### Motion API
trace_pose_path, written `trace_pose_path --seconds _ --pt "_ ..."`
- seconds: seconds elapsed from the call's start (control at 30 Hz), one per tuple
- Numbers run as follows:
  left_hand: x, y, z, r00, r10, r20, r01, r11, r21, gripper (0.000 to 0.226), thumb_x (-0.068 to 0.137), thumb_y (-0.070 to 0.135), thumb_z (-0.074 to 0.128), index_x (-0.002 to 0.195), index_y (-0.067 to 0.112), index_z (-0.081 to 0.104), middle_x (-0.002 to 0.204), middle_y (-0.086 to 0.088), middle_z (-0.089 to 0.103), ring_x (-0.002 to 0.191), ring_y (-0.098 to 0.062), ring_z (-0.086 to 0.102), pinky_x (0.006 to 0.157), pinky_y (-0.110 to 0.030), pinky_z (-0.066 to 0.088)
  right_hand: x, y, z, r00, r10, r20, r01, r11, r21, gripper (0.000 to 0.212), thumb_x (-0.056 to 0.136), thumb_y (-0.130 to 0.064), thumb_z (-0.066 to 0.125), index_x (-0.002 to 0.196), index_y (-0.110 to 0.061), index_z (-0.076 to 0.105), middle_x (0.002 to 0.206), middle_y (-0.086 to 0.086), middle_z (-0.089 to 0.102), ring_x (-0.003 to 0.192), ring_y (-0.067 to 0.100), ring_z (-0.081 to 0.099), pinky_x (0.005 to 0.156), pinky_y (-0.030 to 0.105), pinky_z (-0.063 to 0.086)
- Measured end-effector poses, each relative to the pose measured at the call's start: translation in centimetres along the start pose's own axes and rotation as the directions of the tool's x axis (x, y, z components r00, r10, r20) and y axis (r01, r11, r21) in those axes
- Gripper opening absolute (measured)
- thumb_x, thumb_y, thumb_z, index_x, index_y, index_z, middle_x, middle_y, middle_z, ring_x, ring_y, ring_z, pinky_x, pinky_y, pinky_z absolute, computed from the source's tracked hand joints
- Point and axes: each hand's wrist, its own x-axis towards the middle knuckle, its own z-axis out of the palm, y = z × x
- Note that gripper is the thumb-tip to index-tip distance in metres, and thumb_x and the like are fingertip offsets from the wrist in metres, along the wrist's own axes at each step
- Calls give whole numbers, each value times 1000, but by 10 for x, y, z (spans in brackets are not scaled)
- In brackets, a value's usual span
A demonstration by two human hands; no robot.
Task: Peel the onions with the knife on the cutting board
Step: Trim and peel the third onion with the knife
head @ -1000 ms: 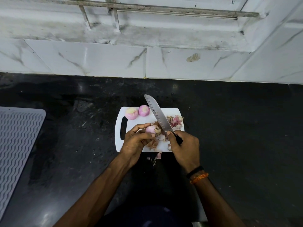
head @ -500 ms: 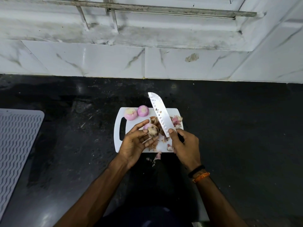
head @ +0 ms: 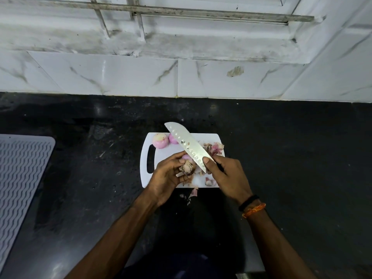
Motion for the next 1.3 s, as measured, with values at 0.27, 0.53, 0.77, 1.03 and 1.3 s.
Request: trace_pose_path --seconds 0.27,0.53,0.77,1.03,1.3 --pt "-2 -3 -2 999 46 17 -46 999 12 34 82 19 67 115 11 74 114 -17 70 101 -33 64 93 -50 48 3 14 -3 997 -46 68 57 982 -178 41 101 -43 51 62 -35 47 54 -10 54 49 5 52 49 16 31" --pt "-2 -2 -5 985 129 110 -133 991 26 43 81 2 66 122 12 72 124 -16 68 115 -27 64 94 -36 53 7 18 -4 996 -46 76 63 965 -253 41 102 -46 48 63 -32 47 53 -8 54 52 7 55 50 16 31" --pt "0 -4 -9 969 204 138 -232 944 236 53 75 -2 76 126 9 68 123 -29 63 118 -38 60 104 -52 49 5 10 -3 999 -37 -3 34 940 -339 64 90 -77 38 56 -24 49 44 -6 45 43 11 47 45 25 34" --pt "-3 0 -1 959 235 157 -277 895 350 30 78 3 79 107 5 73 105 -21 71 100 -28 67 92 -45 54 6 7 6 989 -70 -133 1 888 -459 74 79 -91 33 55 -24 51 44 -10 51 42 5 50 44 27 43" --pt "1 4 0 952 303 55 -303 891 338 41 70 8 84 110 7 74 105 -17 74 100 -35 69 89 -47 57 -1 5 6 995 51 -82 -60 991 -119 67 82 -77 58 47 -21 46 44 -6 54 41 10 51 46 33 44"
